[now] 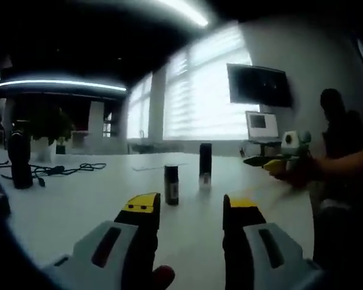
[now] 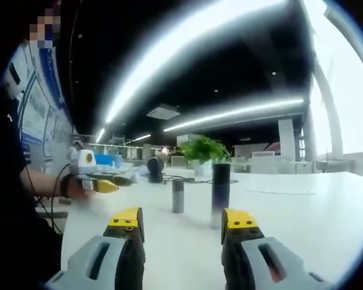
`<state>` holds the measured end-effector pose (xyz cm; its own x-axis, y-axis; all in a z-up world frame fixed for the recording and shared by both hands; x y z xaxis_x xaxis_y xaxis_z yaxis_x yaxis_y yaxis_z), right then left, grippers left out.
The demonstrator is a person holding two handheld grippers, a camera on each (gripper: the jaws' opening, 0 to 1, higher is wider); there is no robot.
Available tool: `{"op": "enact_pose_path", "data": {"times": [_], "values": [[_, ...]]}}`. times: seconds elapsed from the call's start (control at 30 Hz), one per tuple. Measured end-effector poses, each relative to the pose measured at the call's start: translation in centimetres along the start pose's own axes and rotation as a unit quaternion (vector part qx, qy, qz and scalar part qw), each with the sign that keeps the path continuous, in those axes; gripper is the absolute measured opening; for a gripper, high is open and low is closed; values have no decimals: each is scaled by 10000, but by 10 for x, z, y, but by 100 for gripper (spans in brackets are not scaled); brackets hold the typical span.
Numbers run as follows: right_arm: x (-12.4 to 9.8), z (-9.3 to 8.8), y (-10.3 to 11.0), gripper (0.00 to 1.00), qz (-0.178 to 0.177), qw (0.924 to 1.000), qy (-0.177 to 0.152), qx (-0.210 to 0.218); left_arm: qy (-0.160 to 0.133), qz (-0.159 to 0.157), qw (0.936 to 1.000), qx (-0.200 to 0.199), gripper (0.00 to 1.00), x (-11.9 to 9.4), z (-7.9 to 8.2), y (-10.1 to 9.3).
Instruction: Pick up cosmetic bottle twist off cap place on table pick up cap screw tight cap place on table
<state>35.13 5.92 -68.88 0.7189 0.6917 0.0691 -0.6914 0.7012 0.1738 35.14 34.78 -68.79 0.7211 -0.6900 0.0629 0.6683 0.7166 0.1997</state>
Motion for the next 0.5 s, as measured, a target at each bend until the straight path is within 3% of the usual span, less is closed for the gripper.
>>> {"op": "enact_pose_path", "data": {"times": [0.5], "values": [[-1, -1, -3, 44, -23, 10000, 20, -64, -132, -18, 9999, 19, 31, -1, 1, 0]]}}
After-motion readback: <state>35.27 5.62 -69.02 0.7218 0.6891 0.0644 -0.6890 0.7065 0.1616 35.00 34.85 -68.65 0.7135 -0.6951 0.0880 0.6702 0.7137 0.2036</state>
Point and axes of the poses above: the point that each gripper's makers call its tool centre point, and the gripper's own axes: x roughly forward along the fingers, y roughly to its left, z roughly out of its top, the point moved 6 cm from there along -x, roughly backward along the fingers, and after that the axes turned 11 degrees about x, right-handed, at the moved point
